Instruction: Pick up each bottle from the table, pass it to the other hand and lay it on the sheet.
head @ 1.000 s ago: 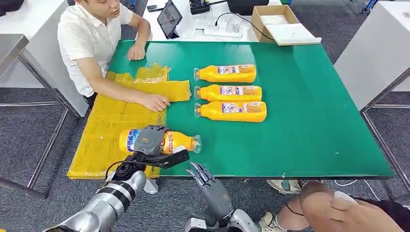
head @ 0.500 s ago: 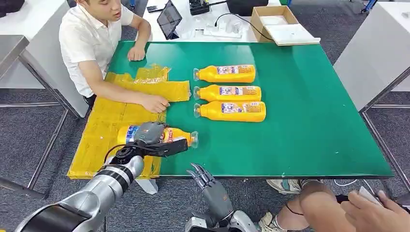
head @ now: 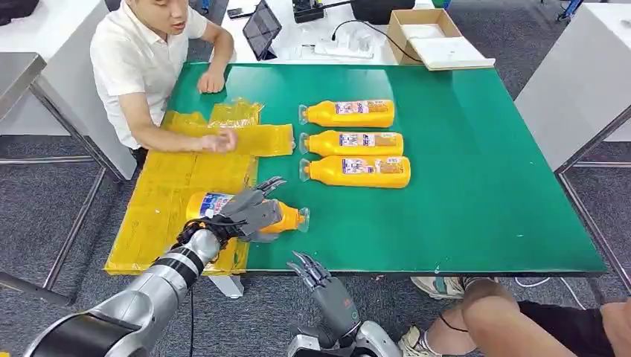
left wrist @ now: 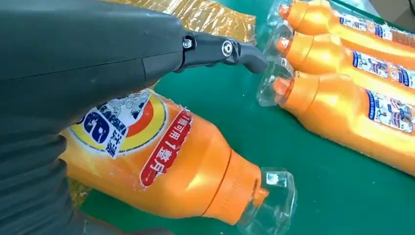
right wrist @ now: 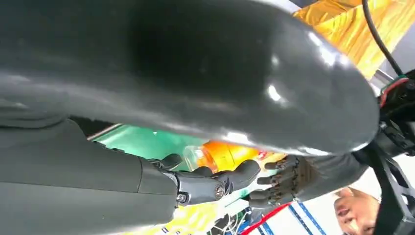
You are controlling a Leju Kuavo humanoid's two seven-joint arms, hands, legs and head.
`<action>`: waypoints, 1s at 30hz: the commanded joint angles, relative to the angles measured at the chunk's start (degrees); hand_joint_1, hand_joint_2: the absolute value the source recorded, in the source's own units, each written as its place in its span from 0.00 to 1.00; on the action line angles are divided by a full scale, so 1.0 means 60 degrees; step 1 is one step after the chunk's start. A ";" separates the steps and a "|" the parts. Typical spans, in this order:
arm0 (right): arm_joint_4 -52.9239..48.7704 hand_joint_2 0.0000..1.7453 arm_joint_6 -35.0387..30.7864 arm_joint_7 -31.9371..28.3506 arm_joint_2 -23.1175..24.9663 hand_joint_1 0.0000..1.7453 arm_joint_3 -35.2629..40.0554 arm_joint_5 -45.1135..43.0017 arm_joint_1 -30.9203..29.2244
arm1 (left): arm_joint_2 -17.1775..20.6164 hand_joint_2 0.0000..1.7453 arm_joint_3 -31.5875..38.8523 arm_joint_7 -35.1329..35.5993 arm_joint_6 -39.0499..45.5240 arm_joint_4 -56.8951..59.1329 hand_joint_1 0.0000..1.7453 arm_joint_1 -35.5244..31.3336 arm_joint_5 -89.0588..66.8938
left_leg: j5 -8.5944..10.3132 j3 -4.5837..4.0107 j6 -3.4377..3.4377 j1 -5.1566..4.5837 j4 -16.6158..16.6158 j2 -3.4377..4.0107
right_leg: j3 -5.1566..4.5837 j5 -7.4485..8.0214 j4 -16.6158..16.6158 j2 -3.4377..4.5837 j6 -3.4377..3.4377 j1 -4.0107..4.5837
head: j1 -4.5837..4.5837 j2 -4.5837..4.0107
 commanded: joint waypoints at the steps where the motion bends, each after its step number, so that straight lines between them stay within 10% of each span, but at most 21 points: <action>1: 0.1026 0.00 -0.0241 -0.0192 0.0008 0.00 -0.0179 -0.0153 -0.0376 | -0.0020 1.00 0.0433 -0.1084 -0.0303 -0.0755 0.00 0.0202 0.1744 | -0.0022 0.0050 -0.0016 0.0005 -0.0006 0.0029 | 0.0042 -0.0018 -0.0003 0.0010 -0.0019 0.0009 | 0.0000 0.0000; 12: 0.0696 0.00 -0.0786 -0.0652 -0.0061 0.00 0.0085 -0.0599 -0.0103 | -0.0232 1.00 0.0358 -0.2011 -0.1485 -0.8048 0.00 0.3668 0.9157 | -0.0022 0.0022 -0.0011 0.0003 -0.0006 0.0034 | 0.0014 -0.0011 -0.0007 0.0021 -0.0012 0.0004 | -0.0004 0.0000; 28: 0.0535 0.00 -0.0840 -0.0647 -0.0123 0.00 0.0091 -0.0614 -0.0045 | -0.0239 1.00 0.0340 -0.2040 -0.1525 -0.8079 0.00 0.3720 0.9477 | -0.0014 0.0017 -0.0007 0.0001 -0.0008 0.0011 | 0.0009 -0.0012 -0.0007 0.0001 -0.0009 0.0003 | 0.0000 0.0000; 29: 0.0246 1.00 -0.1360 -0.0514 -0.0257 0.00 0.0014 -0.0478 0.0055 | -0.0140 1.00 0.0177 -0.1930 -0.1869 -0.8455 0.00 0.4034 1.0068 | -0.0027 0.0043 -0.0014 0.0002 -0.0009 0.0017 | 0.0035 -0.0025 -0.0007 0.0000 -0.0016 0.0005 | 0.0000 0.0000; 30: -0.0106 1.00 -0.1615 -0.0307 -0.0443 0.00 -0.0081 -0.0339 0.0143 | -0.0085 1.00 0.0074 -0.1881 -0.1983 -0.8806 0.00 0.4354 1.0278 | -0.0020 0.0026 -0.0010 0.0002 -0.0008 0.0015 | 0.0018 -0.0017 -0.0008 0.0003 -0.0011 0.0004 | 0.0000 0.0000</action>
